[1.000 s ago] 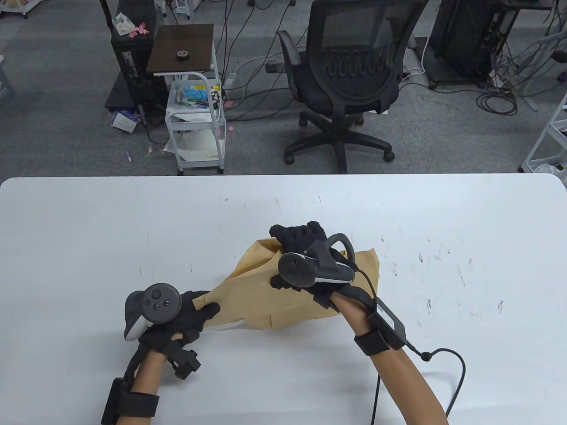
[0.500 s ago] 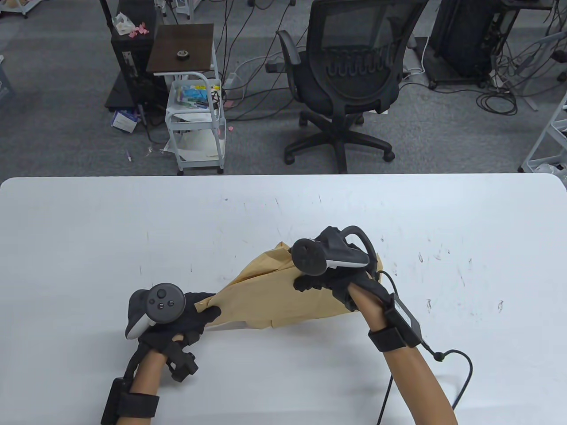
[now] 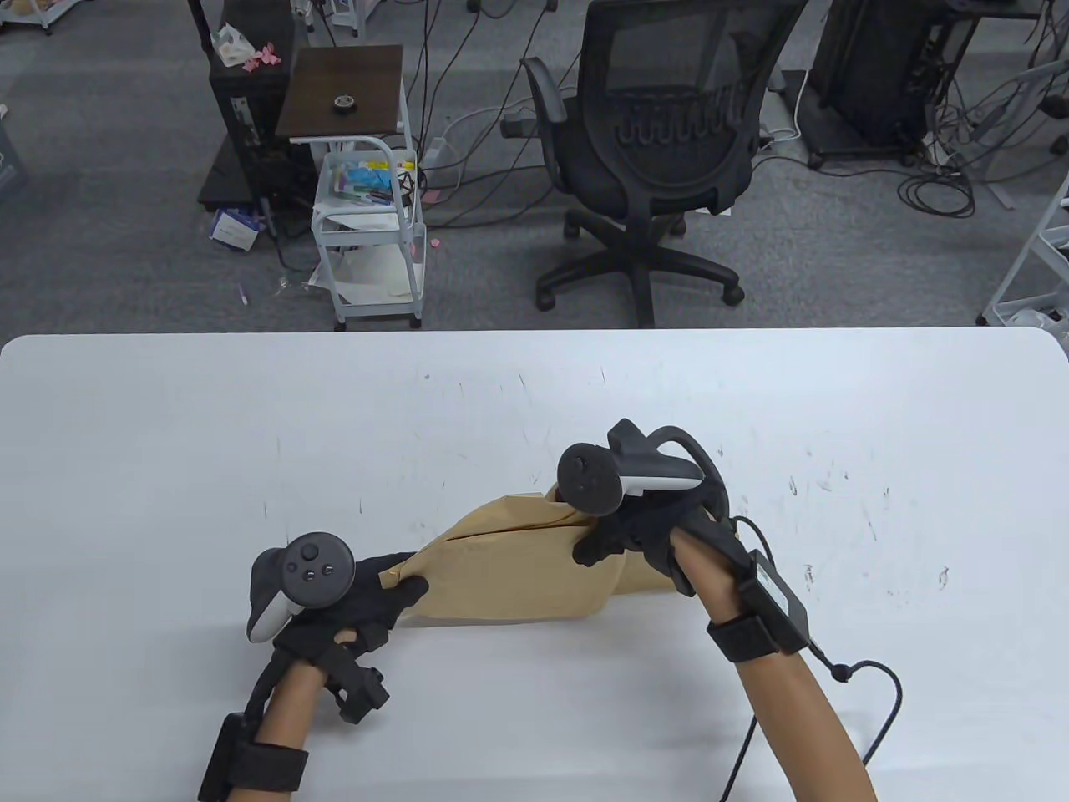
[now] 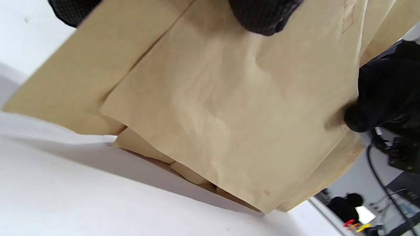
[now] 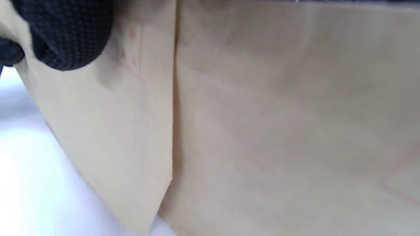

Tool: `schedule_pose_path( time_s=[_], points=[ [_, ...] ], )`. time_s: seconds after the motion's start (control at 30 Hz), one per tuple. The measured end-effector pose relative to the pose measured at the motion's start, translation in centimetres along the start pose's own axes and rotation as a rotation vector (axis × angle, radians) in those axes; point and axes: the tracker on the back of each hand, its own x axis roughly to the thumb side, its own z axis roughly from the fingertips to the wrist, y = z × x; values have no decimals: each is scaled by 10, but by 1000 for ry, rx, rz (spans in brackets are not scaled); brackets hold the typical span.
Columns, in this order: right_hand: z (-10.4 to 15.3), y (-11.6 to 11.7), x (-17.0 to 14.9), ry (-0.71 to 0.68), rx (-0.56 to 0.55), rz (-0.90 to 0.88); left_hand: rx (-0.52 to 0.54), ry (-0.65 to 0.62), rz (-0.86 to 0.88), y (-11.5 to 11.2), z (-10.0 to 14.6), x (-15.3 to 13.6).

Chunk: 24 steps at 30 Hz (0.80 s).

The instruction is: Push scattered envelopes inward from both sides into a neat stack

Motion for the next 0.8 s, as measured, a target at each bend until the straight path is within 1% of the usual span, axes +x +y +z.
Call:
schedule_pose_path(
  time_s=[0.03,0.1,0.13,0.2,0.27,0.3,0.33,0.37,0.43,0.47,0.5,0.57,0.6,0.7,0.77,0.8],
  points=[
    [-1,2,0,9,16,4,-12,-4,-15,2,1,2],
    [-4,5,0,8,-27,39,39,-5,2,3,2,1],
    [-6,7,1,-10,-75,57,56,-21,71,0,1,-3],
    [-8,7,3,-42,-162,29,57,-18,221,-9,-2,-10],
    [-10,7,4,-89,-192,-9,52,-55,315,-17,-4,-13],
    [-10,6,6,-104,-208,-34,80,-63,343,-19,-4,-11],
    [-11,6,8,-121,-212,-48,104,-71,337,-18,-4,-8],
    [-11,6,8,-109,-201,-35,121,-74,307,-15,-4,-6],
    [-8,8,6,-80,-144,-17,124,-73,212,-10,-2,0],
    [-4,9,5,-46,-126,12,125,-71,136,-7,0,2],
    [1,9,2,-31,-114,43,125,-70,107,-6,1,3],
    [17,8,-8,6,-87,52,112,-68,107,-6,2,4],
    [24,8,-13,23,-97,36,108,-67,116,-7,2,3],
    [65,10,-45,88,-200,-46,104,-64,130,-8,0,2],
    [87,16,-62,102,-227,-124,109,-64,133,-8,0,3],
    [101,24,-76,97,-251,-212,105,-64,136,-8,0,4]
  ],
)
